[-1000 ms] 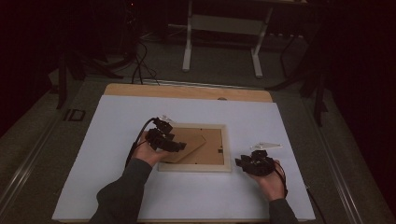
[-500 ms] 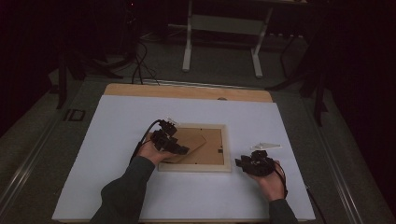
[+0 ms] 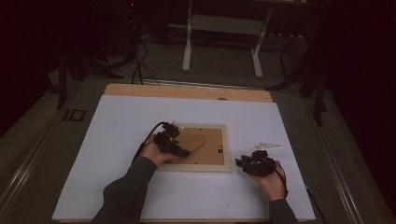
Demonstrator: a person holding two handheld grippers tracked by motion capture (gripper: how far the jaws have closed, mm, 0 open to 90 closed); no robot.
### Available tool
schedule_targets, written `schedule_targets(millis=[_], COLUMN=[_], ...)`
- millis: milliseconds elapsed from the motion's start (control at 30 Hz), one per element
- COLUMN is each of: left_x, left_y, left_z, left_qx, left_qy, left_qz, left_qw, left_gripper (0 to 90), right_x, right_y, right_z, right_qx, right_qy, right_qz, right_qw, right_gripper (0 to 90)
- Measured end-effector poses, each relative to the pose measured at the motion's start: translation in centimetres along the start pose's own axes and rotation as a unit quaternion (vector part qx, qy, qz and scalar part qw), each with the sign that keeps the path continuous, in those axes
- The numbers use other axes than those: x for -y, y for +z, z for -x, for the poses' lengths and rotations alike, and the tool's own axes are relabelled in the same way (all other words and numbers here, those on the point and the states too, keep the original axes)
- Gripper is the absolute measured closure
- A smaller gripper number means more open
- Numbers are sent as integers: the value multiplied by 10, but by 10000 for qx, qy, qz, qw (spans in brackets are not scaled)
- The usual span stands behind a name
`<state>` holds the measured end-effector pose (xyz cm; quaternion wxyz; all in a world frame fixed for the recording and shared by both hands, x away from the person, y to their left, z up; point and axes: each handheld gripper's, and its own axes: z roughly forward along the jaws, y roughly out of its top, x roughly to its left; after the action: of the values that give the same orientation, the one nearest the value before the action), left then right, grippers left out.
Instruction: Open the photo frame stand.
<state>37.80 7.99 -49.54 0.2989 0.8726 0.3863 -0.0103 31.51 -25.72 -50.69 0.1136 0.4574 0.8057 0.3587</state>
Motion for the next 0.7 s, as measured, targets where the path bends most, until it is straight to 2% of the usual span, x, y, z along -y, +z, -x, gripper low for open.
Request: schedule_targets(millis=[367, 700], left_x=[-1, -1], left_y=[7, 6], left_z=[2, 4], left_qx=[-5, -94], left_qy=[78, 174], left_qz=[-172, -174], left_qw=[9998, 9997], left_gripper=[365, 374], right_x=[0, 1], right_y=[0, 1], right_z=[1, 1], right_qx=[-6, -3], right_qy=[8, 4], right_qz=[12, 2], right_qw=[10000, 10000], right_gripper=[639, 638])
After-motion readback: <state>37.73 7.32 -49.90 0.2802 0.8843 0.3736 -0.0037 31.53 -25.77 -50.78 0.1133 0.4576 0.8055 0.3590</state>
